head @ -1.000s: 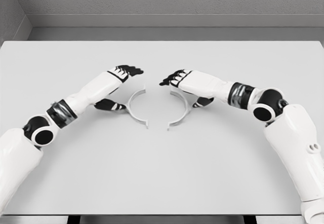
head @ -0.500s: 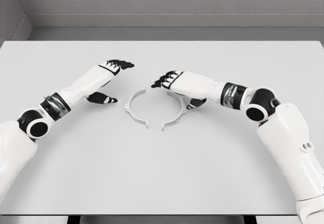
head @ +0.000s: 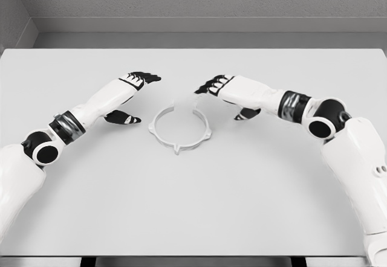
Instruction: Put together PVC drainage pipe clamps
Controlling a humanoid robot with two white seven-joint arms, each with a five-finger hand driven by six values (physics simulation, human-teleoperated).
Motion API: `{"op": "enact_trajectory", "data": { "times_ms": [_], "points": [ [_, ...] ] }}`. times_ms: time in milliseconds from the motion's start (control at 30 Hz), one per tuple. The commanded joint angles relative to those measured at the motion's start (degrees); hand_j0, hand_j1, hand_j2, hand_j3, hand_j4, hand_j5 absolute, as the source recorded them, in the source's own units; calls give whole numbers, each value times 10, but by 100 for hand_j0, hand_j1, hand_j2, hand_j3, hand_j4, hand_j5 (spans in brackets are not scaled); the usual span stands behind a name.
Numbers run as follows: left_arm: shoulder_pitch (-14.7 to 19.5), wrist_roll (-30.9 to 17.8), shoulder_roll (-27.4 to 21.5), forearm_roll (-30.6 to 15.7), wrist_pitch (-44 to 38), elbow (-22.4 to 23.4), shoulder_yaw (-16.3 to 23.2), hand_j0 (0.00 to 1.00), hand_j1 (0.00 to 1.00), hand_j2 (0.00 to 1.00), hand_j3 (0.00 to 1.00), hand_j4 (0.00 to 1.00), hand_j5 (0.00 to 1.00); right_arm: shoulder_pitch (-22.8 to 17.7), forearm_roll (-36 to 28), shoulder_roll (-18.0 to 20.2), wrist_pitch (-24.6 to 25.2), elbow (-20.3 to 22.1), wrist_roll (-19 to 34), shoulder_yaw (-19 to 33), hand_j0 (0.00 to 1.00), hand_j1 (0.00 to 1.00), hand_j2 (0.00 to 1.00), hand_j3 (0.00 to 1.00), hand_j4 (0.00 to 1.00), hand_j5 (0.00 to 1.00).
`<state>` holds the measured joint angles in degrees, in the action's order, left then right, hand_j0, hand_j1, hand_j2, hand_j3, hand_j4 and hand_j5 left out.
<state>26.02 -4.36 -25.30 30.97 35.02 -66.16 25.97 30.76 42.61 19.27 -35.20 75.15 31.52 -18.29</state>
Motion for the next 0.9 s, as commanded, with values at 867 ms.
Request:
{"op": "enact_trajectory", "data": {
  "times_ms": [867],
  "points": [
    [0, 1, 34, 2, 0, 8, 12, 100, 100, 100, 100, 100, 100, -181, -169, 101, 2, 97, 21, 266, 100, 100, 100, 100, 100, 100]
  ]
}}
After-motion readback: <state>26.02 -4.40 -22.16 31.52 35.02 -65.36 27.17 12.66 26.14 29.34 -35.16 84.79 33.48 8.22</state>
